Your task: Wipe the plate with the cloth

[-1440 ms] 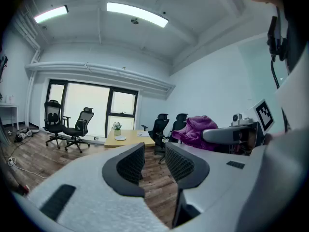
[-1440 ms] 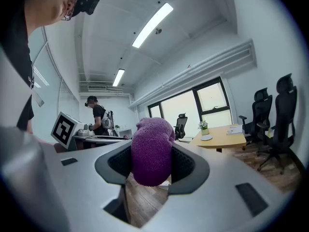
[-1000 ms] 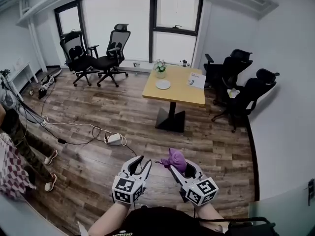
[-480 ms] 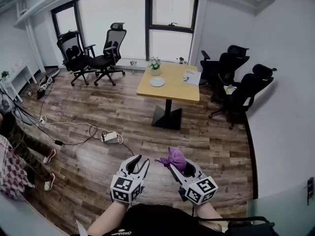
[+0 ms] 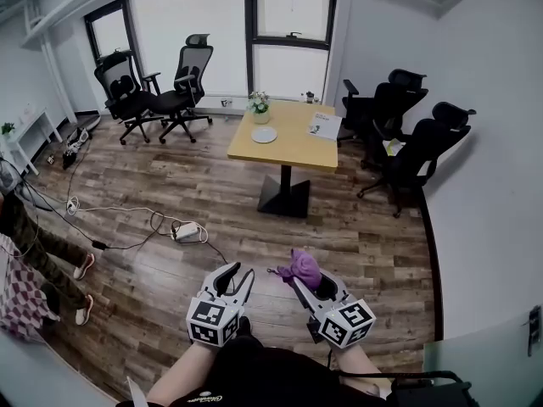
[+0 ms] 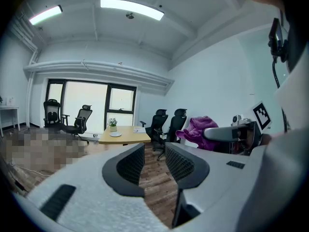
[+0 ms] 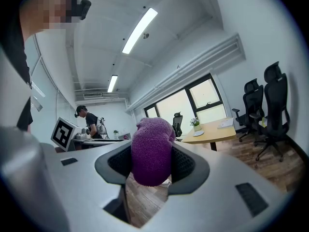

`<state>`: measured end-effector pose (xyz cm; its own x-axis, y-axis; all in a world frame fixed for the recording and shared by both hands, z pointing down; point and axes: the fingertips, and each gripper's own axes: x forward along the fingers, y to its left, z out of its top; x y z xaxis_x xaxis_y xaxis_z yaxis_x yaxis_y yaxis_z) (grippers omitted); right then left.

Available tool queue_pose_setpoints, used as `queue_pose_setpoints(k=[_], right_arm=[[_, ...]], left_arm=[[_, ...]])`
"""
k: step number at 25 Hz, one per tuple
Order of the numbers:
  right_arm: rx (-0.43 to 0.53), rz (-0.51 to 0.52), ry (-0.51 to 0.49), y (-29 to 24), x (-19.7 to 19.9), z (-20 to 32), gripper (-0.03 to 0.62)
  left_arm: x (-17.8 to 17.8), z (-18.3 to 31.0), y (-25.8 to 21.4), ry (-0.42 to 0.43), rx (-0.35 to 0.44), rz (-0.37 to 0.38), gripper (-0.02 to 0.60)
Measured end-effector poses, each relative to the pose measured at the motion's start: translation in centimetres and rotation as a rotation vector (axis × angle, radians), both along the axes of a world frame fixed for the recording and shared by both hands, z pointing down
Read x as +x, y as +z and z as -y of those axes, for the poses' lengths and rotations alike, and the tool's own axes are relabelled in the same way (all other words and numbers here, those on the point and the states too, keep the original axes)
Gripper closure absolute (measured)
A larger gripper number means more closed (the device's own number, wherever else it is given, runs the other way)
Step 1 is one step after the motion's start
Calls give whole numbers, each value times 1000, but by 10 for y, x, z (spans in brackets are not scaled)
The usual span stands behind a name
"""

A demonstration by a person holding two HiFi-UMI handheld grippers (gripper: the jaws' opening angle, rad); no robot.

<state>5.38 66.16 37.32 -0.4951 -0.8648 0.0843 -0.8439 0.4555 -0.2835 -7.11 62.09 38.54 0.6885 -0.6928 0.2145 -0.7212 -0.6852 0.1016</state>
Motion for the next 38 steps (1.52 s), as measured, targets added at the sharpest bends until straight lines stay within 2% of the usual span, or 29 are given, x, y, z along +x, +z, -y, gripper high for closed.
queue_pose_setpoints(k=[6,14,28,32,38], right_arm=[[-7,-12,-17,6,-4,29,405],[-21,-36,15,9,-5,102,405],[10,-83,49,-5,-67,281,405],[10,-99,54,-2,-83,315,405],[-25,-109,74,9,-84,338,405]], left_arm=[[-2,27,10,-14,-14,-10,443],[-7,107,6,4,2,-40,443],[-67,288,-7,42,27,-50,443],[-81,324,2,58,8,-53,443],[-82,352,6,80,-15,-74,443]])
